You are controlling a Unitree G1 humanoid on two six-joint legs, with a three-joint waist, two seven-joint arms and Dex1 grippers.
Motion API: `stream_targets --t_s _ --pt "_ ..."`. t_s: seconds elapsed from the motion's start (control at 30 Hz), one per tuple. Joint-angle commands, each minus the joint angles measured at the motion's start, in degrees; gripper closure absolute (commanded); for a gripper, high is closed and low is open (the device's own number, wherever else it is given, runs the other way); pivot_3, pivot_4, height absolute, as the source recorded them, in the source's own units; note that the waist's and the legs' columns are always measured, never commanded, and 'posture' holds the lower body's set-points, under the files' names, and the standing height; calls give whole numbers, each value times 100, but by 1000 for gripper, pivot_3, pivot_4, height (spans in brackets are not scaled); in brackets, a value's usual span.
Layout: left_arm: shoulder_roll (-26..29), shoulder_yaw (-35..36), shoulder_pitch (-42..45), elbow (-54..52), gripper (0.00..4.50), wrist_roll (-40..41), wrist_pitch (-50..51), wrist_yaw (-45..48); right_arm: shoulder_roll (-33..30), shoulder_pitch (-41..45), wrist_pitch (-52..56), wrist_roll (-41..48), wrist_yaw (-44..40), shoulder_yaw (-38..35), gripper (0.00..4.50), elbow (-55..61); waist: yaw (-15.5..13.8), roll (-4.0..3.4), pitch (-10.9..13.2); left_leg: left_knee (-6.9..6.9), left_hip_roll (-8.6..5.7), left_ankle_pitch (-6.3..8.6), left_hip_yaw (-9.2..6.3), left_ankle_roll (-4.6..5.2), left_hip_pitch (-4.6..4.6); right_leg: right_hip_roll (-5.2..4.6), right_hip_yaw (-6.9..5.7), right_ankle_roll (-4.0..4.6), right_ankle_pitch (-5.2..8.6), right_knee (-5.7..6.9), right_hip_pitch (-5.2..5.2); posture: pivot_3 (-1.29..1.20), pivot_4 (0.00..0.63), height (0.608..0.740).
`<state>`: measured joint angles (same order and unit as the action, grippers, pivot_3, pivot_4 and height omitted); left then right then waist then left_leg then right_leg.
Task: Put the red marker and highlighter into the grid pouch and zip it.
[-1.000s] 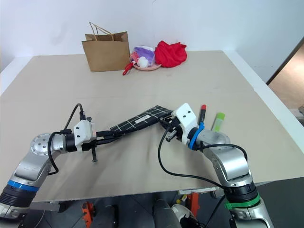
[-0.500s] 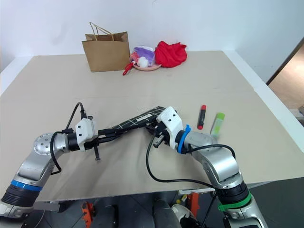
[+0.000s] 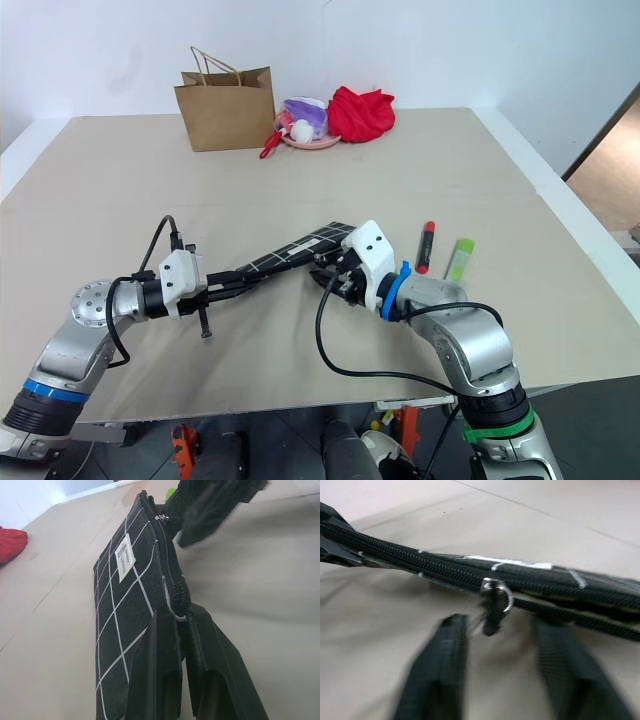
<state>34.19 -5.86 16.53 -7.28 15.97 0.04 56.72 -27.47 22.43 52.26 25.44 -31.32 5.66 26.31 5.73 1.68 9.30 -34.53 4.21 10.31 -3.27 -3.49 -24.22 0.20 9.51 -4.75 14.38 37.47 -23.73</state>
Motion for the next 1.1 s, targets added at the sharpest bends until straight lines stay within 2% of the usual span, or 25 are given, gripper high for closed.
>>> stream_targets --t_s 0.03,0.07,0.23,0.37,0.47,0.67,0.87,0.97,1.1 --pt "-45 44 103 -66 4500 -22 -100 -30 -61 62 212 322 -90 -141 283 510 0 0 0 0 0 0 -1 0 0 0 -1 0 1 0 0 0 150 740" --pt "-54 42 104 -67 4500 -28 -99 -32 -121 56 246 330 -107 -104 24 561 0 0 0 0 0 0 -2 0 0 0 -2 1 1 0 1 0 150 740" --pt "-60 34 77 -93 4500 -54 -125 -3 -562 -153 173 229 -186 -259 24 622 -12 0 0 -1 0 0 -3 0 0 -1 -3 1 3 0 5 0 150 740" --pt "-11 53 55 -84 4500 -97 -180 32 -1085 -740 213 375 -288 -1194 24 411 -72 0 0 -1 -1 0 -4 0 0 -2 -5 2 6 -1 7 0 150 740" --pt "17 75 45 -69 4500 -49 -201 95 -1216 -994 167 328 -104 -1829 24 173 -124 0 0 -1 -1 0 -4 0 1 -2 -5 2 8 -1 7 0 150 740" --pt "90 86 62 -40 4500 62 -230 298 -730 -791 395 180 1062 -2762 24 -108 -112 -1 0 -1 -1 -3 -3 5 10 0 -5 10 0 0 8 0 150 740" --pt "98 112 87 -32 4500 65 -245 346 -242 -740 609 -395 2230 -2836 24 -104 -123 -3 -1 -1 -1 -5 -2 5 9 -2 -5 15 3 -1 10 0 150 740" --pt "88 113 118 -16 4500 56 -251 357 330 -617 428 -762 3038 -2987 24 -425 -113 -3 -1 1 -1 -5 -3 5 8 -1 -5 10 2 0 10 0 150 740" --pt "82 119 162 11 4500 60 -241 367 780 -483 364 -896 3433 -3125 24 -654 -116 -10 0 1 -1 -5 -3 5 8 -1 -6 11 1 0 9 0 150 740"
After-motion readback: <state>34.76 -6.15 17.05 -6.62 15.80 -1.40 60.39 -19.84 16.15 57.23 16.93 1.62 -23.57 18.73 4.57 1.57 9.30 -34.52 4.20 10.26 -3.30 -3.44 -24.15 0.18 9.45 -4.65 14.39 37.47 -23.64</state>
